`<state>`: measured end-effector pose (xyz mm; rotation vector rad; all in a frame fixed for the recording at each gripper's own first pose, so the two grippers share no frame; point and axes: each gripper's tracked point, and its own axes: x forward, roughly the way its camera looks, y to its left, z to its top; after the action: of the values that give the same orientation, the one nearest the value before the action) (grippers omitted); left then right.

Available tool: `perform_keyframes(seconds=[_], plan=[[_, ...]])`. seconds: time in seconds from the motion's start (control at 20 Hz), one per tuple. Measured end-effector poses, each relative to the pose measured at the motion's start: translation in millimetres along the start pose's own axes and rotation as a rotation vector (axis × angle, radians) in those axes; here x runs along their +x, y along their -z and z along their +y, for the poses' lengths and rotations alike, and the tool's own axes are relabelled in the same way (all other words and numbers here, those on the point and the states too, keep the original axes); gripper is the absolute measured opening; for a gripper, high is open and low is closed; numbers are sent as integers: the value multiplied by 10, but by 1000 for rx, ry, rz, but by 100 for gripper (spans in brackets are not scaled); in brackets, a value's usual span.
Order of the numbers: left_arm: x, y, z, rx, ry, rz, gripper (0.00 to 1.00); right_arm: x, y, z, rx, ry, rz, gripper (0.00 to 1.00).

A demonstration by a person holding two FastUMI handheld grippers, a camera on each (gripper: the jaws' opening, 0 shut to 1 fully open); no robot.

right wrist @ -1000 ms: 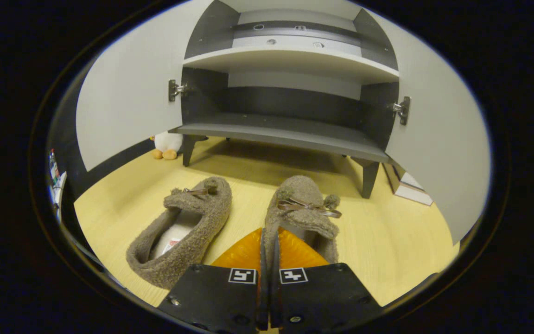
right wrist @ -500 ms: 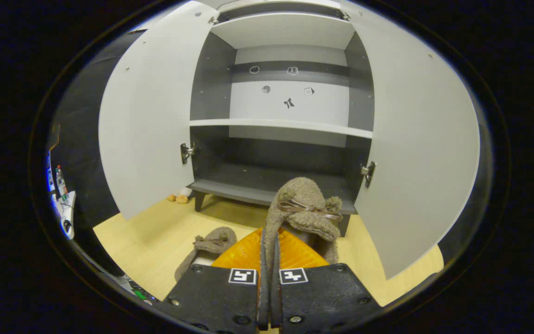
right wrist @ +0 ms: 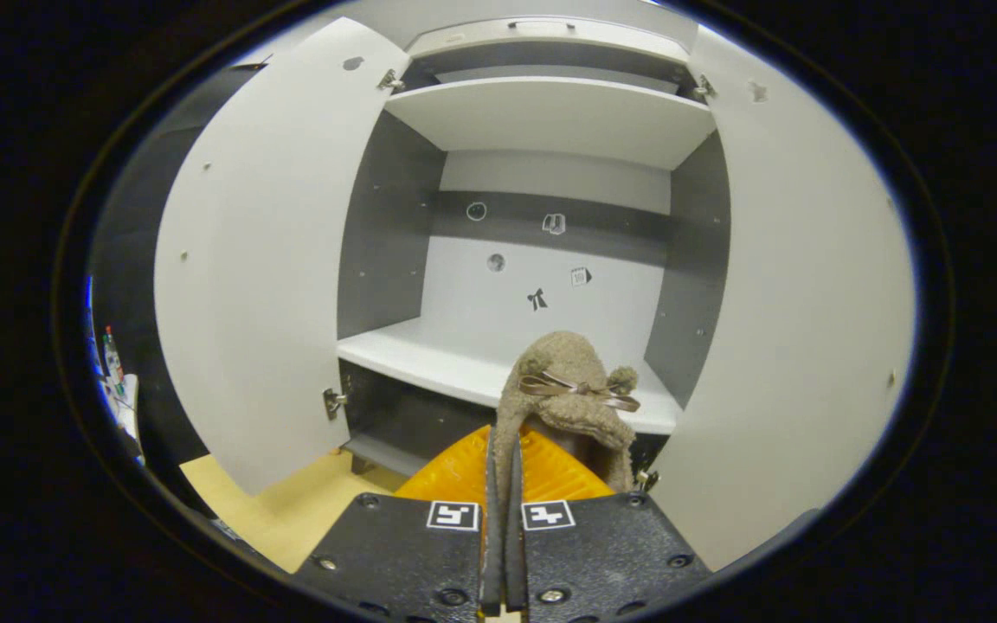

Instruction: Grab one shoe with the right hand and put it into the shoe cabinet, grab the other shoe with the left hand and put it into the shoe cabinet; then close the right door with the right hand and the left door with the left hand.

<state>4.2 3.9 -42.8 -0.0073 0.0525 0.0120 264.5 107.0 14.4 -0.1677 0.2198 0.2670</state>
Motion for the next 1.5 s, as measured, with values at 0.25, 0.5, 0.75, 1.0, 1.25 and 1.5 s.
perform_keyframes(seconds=[0.25,0.5,0.75,1.0,1.25,1.5], plan=[[13,60,45,4,-14,22,95,647,-520,-314,-48,55,24,5],[36,-1,116,12,-31,4,95,1254,-441,-493,-102,134,156,5],[52,5,190,5,-53,3,95,1624,-227,-390,-177,138,280,5],[13,-8,240,6,-67,-3,95,1799,-71,-318,-164,163,340,5],[8,19,268,4,-75,5,95,1816,-52,-334,-166,173,347,7],[16,-54,253,8,-66,-13,95,1704,-78,-311,-169,167,356,24]])
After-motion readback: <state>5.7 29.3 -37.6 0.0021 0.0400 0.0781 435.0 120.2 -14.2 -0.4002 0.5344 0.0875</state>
